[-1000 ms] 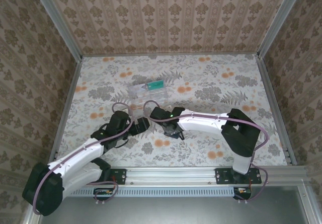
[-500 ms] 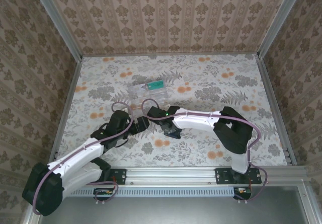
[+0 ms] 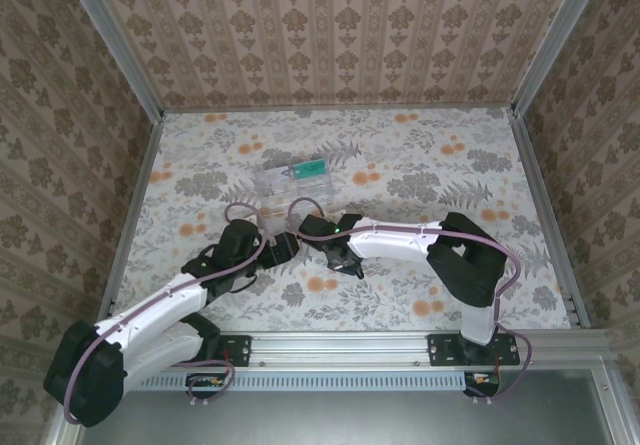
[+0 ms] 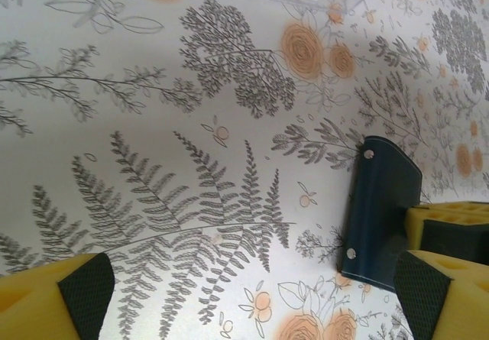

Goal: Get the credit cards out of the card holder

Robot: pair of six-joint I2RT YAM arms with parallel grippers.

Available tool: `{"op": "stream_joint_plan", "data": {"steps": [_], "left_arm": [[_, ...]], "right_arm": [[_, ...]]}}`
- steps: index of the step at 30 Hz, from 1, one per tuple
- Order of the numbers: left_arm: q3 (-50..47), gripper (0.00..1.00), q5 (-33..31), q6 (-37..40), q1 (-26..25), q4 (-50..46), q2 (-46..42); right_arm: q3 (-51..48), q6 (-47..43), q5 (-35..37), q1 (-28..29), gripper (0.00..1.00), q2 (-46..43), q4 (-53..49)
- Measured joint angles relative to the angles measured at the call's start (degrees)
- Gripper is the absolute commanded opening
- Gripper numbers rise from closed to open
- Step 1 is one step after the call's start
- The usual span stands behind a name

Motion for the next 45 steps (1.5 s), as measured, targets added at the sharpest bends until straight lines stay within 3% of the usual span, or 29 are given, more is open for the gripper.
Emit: {"op": "stream_joint_plan", "data": {"steps": [5,7,8,17,29,39,45], "left_arm": [[0.2,0.26,2.4,-2.1,-1.7,4.7,4.5],[0.2,0.05,3.1,-3.1,-2.6,7.2,7.0],[0.3,0.00,3.6,-3.7,-3.0,8.2,8.3],[2.3,0.00,7.2,-9.7,-5.6,20.5,20.8],[5.5,0.00,8.1,-14.9,-9.0,28.8,33.4],[8.1,0.00,7.2,-19.2,-10.0,27.6,36.3],[8.2,0.00,6.8,-20.5,-10.0,27.4,36.3]], "right_arm": [[-3.1,-1.7,-1.6,0.0,0.00,-3.1,3.5],[-4.1,-2.5,-2.9,0.1,0.00,-4.5,5.0],[-4.3,-2.9,-3.6,0.1,0.00,-5.0,5.7],[-5.3,-4.4,-7.6,0.6,0.00,-5.6,11.9],[-7.0,-4.5,-8.8,0.7,0.00,-5.6,14.7],[-12.1,-3.8,-9.1,-0.3,0.00,-9.9,18.6],[-19.5,-2.0,-13.2,-3.7,0.00,-20.1,22.8]]}}
